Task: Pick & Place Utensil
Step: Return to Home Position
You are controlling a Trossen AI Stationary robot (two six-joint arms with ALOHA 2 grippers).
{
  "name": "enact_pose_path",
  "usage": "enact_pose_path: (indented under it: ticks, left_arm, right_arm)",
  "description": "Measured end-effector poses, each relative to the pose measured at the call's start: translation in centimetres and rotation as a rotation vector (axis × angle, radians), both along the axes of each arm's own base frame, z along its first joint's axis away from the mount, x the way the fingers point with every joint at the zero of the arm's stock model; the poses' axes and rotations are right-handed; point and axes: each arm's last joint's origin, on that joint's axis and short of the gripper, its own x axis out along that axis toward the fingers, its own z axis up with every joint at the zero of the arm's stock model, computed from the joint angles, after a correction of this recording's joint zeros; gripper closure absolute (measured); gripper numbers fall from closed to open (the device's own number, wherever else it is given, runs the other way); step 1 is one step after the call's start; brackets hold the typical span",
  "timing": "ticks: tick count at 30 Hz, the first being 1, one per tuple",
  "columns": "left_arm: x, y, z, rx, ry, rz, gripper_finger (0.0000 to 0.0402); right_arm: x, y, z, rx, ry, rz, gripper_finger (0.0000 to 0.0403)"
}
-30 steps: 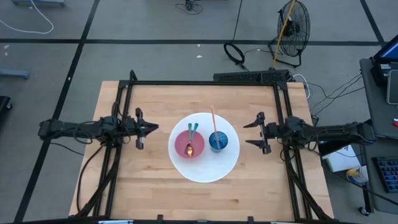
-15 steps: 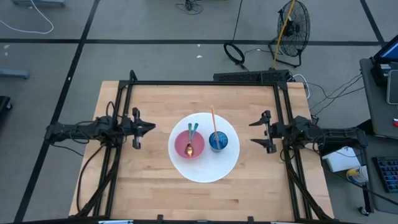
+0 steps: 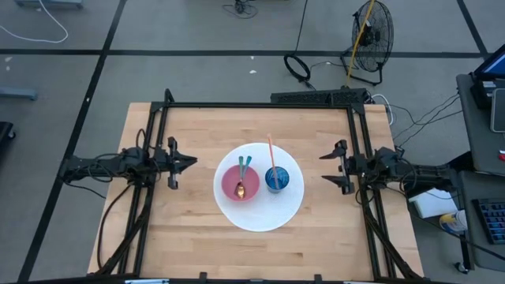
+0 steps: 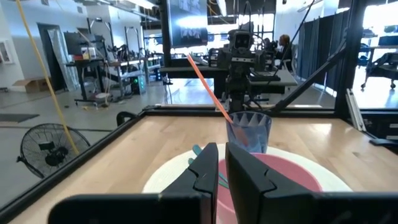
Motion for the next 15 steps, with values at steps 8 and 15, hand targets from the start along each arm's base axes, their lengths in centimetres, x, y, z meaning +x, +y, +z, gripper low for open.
enact_pose_path:
  ticks: [8, 15]
  left_arm:
    - [0.00, 0.02, -0.06, 0.001, 0.007, 0.008, 0.0364]
    - [0.01, 0.02, -0.29, 0.005, 0.032, 0.008, 0.0364]
  right_arm:
    - [0.04, 0.08, -0.03, 0.090, 0.006, -0.077, 0.0110]
    - [0.14, 0.50, -0.62, 0.113, 0.069, -0.092, 0.0110]
